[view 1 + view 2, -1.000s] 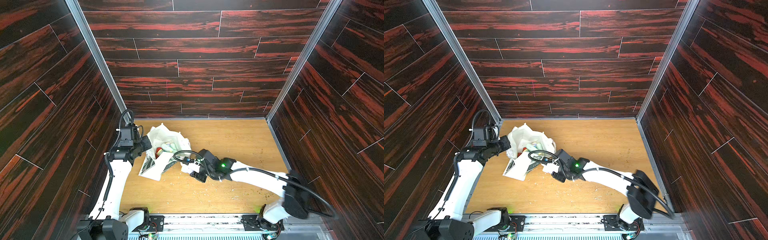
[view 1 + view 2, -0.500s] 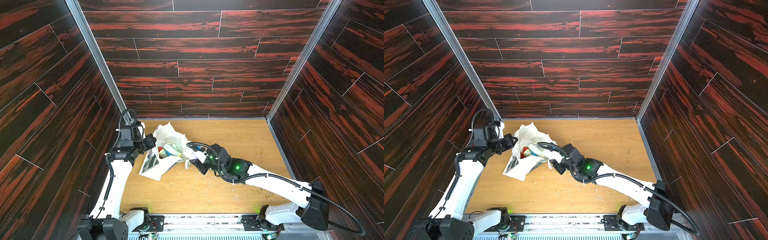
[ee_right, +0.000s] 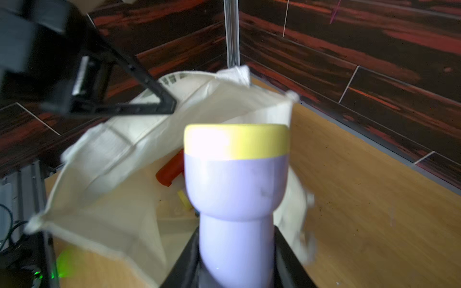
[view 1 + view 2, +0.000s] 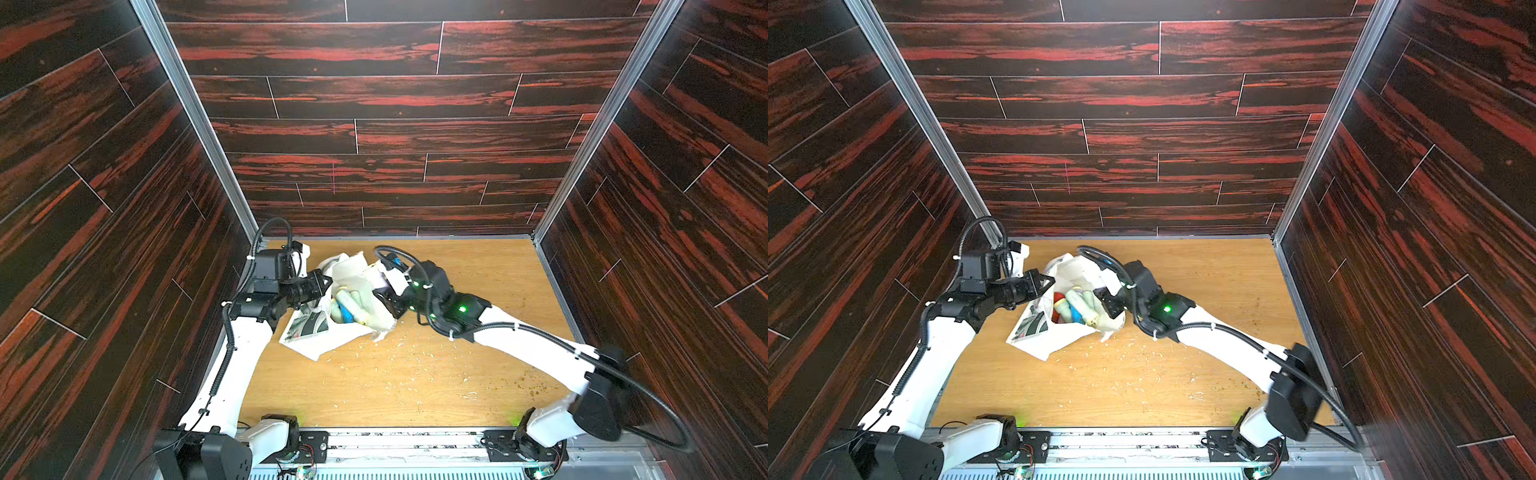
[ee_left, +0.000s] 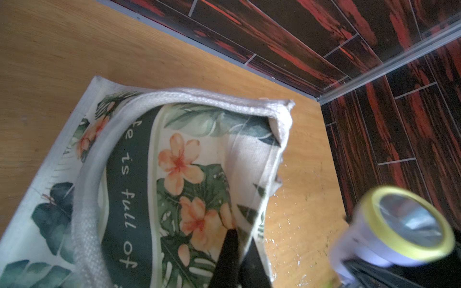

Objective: Put the flashlights into the tote bags
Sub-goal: Place the flashlight in the canvas bag.

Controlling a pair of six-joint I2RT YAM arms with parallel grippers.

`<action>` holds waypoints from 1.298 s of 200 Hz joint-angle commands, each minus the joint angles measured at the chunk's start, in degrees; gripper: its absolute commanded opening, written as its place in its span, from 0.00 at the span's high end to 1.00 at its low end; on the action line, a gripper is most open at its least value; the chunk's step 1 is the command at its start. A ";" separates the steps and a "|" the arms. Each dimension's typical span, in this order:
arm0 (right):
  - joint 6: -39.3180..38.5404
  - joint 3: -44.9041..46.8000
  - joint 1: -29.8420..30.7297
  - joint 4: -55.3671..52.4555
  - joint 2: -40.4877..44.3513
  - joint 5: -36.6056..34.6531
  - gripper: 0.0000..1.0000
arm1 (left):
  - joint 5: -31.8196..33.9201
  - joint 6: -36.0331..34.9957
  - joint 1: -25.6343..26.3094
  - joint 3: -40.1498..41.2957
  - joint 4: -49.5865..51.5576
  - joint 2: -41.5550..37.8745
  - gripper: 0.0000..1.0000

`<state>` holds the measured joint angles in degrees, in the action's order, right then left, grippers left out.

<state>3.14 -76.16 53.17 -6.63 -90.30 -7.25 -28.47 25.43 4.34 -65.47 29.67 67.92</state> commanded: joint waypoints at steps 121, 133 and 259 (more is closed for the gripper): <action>22.86 -5.88 5.72 4.28 -13.83 -9.52 1.00 | 0.80 7.18 2.51 -3.21 -7.26 -1.67 1.00; 25.15 -6.58 5.72 3.95 -14.68 -9.98 1.00 | 1.32 7.18 2.50 -2.91 -7.07 -1.73 1.00; 38.37 -14.94 4.12 2.51 -27.03 -0.14 1.00 | 1.82 6.97 2.52 -1.71 -7.20 -1.34 1.00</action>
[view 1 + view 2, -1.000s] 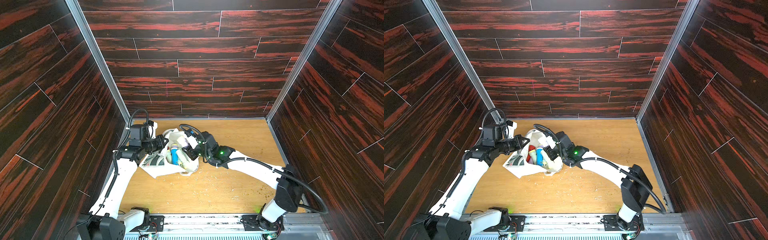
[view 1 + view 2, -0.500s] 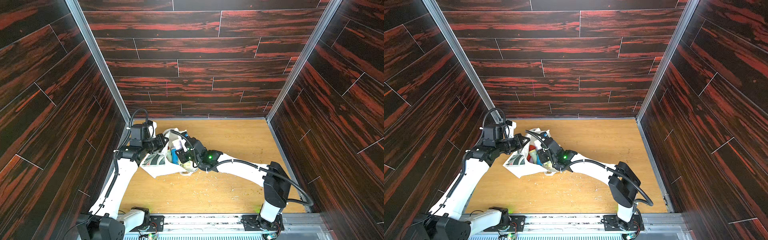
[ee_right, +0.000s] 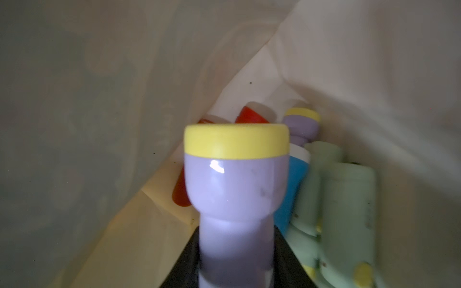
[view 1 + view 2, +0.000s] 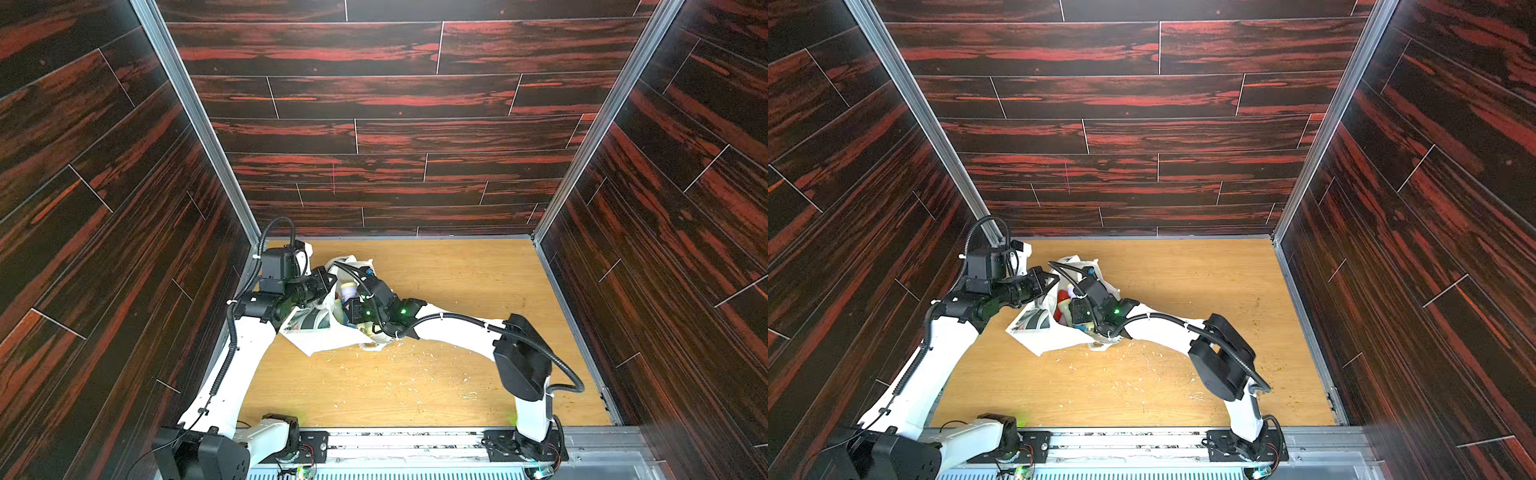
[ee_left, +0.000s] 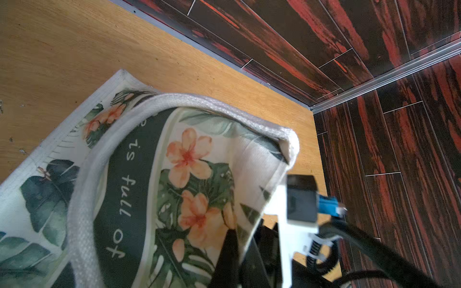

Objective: Put the flashlights into the tote bags
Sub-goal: Place the flashlight in the canvas bag.

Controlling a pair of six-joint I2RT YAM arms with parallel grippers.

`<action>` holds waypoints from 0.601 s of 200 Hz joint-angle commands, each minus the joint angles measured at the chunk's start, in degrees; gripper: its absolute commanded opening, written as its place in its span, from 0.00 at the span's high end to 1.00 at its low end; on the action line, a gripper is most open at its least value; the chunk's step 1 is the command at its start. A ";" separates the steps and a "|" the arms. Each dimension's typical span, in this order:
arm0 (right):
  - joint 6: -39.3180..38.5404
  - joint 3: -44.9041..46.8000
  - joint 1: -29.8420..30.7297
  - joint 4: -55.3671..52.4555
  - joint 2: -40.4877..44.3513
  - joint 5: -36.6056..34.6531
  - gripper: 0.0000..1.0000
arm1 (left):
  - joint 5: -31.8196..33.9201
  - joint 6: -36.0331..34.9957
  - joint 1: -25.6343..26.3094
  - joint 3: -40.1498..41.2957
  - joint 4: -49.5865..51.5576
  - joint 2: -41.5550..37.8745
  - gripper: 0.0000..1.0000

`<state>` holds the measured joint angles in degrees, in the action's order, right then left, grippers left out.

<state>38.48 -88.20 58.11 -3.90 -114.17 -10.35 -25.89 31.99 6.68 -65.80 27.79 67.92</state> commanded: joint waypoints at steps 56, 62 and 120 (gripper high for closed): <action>3.25 -9.58 -2.29 -6.30 -9.35 5.86 0.89 | 4.34 -1.70 0.15 -1.52 -1.79 -2.09 1.00; 3.31 -10.42 -2.37 -7.07 -9.92 6.01 0.88 | 4.61 -1.75 0.14 -1.52 -1.78 -2.09 1.00; 3.36 -14.40 -2.82 -11.43 -13.24 6.04 0.71 | 8.56 -3.43 0.15 -2.46 1.85 -1.15 1.00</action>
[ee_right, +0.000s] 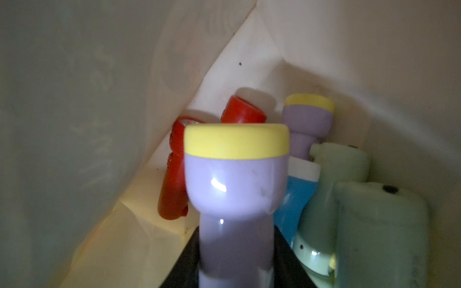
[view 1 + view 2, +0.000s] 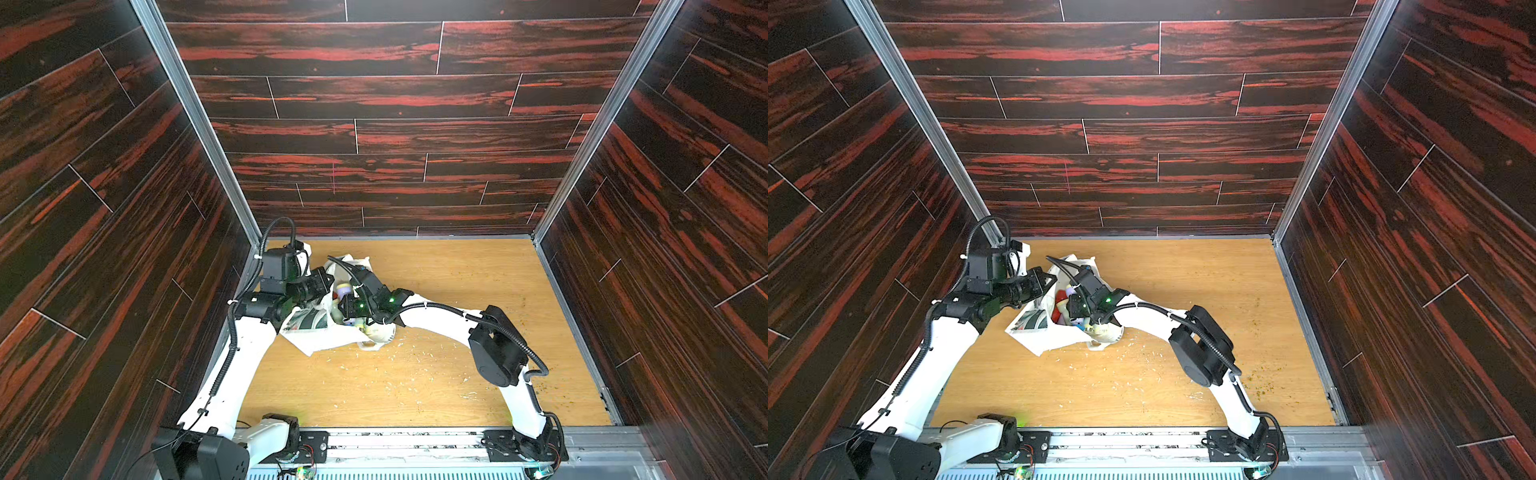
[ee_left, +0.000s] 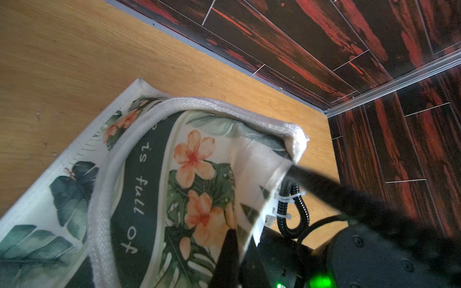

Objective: Put the flashlights into the tote bags
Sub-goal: Place the flashlight in the canvas bag.

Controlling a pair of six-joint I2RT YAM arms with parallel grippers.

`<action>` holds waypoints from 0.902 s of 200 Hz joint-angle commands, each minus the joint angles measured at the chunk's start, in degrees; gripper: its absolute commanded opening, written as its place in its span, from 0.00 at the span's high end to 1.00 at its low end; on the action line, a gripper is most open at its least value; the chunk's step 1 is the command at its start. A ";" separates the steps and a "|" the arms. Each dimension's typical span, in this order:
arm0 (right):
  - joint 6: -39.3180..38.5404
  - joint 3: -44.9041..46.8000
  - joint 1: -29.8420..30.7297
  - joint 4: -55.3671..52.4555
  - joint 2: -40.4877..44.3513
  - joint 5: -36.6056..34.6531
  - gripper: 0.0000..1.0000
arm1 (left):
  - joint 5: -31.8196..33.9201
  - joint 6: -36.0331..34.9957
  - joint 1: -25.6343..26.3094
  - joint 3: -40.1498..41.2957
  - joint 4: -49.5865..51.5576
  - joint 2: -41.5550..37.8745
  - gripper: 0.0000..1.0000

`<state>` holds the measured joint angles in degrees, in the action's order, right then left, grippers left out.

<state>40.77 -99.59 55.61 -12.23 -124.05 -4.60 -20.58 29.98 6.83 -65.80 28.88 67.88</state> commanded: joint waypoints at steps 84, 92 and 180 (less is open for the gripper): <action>-1.56 -3.37 -0.38 -2.73 -2.71 0.18 0.34 | 9.47 -3.91 -0.12 -3.35 7.01 -0.23 1.00; -2.17 -3.41 -0.42 -2.61 -2.43 0.42 0.32 | 9.87 -3.96 -0.07 -3.49 7.36 -0.12 1.00; -10.47 3.03 -0.40 1.98 8.82 -2.44 0.05 | 16.09 -5.60 -1.06 -5.10 11.23 1.07 1.00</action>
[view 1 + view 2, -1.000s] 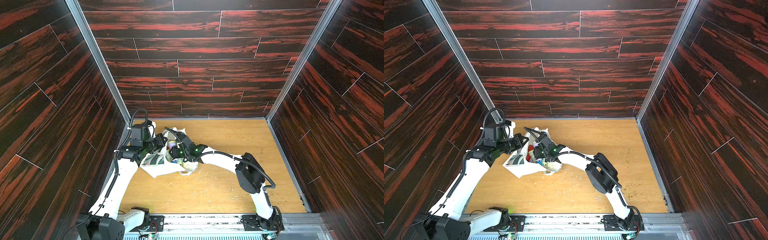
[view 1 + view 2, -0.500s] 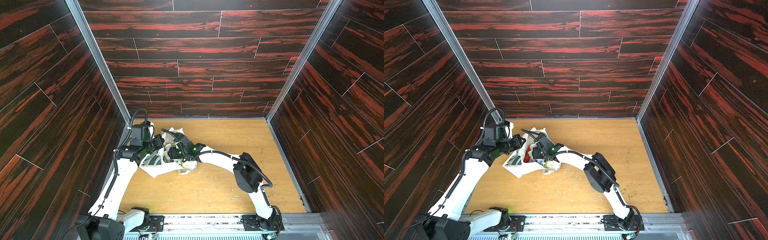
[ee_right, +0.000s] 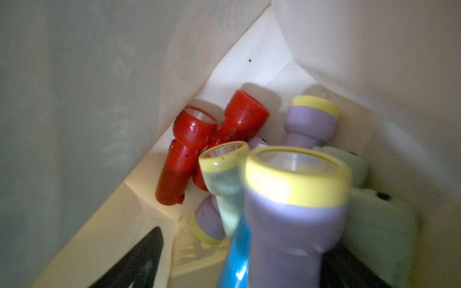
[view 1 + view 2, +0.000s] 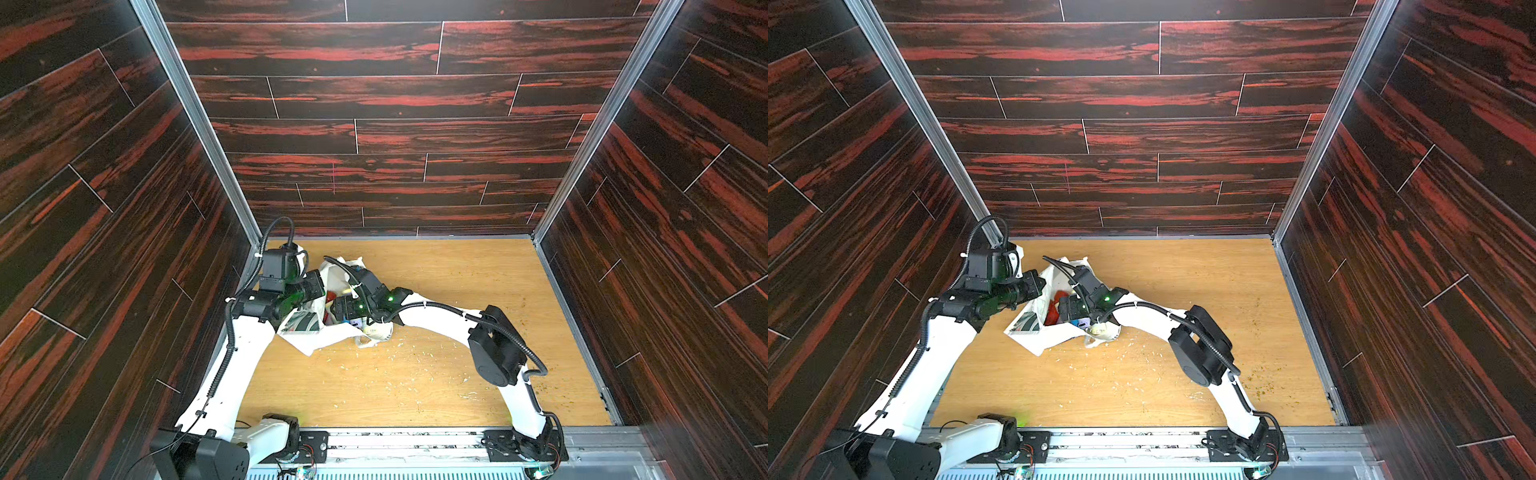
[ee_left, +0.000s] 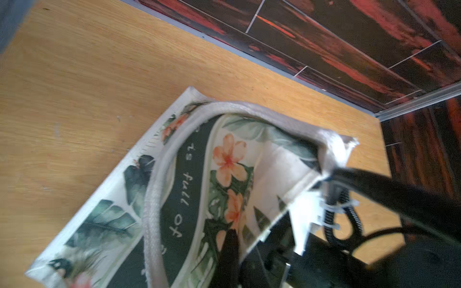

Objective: Put the flashlights into the tote bags
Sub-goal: Place the flashlight in the canvas bag.

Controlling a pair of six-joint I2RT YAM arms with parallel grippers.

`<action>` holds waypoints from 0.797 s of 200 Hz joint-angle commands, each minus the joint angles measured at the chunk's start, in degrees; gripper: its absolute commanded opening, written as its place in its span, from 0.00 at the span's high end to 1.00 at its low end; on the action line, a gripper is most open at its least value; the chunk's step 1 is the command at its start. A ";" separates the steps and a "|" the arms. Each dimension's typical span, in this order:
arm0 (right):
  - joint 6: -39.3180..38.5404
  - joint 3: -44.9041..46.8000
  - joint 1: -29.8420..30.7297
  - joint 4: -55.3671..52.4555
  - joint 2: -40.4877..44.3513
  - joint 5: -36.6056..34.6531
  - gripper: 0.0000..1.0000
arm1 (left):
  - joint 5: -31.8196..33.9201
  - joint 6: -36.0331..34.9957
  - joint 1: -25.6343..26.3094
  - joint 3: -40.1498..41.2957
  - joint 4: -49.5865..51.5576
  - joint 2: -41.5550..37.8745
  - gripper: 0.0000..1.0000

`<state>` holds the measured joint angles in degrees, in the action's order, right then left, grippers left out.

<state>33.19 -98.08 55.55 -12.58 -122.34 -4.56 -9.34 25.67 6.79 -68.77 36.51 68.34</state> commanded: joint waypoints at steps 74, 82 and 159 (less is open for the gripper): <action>-7.09 10.81 -0.35 5.48 18.18 -5.99 0.05 | 6.88 -1.93 -4.91 -2.80 5.51 2.20 1.00; -6.89 13.27 -0.35 6.84 20.31 -6.87 0.04 | 7.18 -2.08 -5.24 -2.93 5.57 2.31 1.00; 10.96 40.50 -1.29 18.58 33.27 -10.34 0.21 | 7.96 -2.95 -7.40 -3.12 6.29 2.57 1.00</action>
<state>34.04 -61.17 55.31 3.11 -89.43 -14.20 -4.03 23.66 0.54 -70.63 39.40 70.54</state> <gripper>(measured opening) 0.804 0.077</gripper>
